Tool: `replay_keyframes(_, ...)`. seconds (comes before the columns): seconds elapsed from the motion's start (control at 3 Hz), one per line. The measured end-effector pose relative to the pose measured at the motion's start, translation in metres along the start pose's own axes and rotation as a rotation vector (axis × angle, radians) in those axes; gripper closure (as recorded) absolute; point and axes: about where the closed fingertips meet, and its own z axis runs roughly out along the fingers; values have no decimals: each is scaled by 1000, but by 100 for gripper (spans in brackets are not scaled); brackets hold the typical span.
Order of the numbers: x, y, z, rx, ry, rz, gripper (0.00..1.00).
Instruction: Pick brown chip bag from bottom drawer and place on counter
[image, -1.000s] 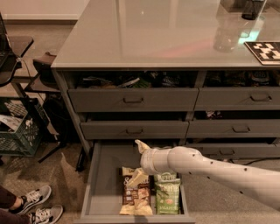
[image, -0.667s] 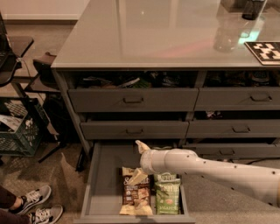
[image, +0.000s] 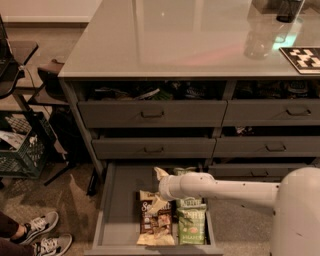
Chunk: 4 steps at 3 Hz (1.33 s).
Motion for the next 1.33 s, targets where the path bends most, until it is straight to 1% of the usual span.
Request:
replay_keyframes(0.33, 41, 3, 23, -33, 52, 26, 0)
replay_keyframes(0.67, 89, 10, 40, -90, 102, 66, 0)
replay_keyframes(1.0, 132, 22, 53, -135, 120, 129, 0)
replay_keyframes(1.33, 161, 35, 64, -180, 126, 178, 0)
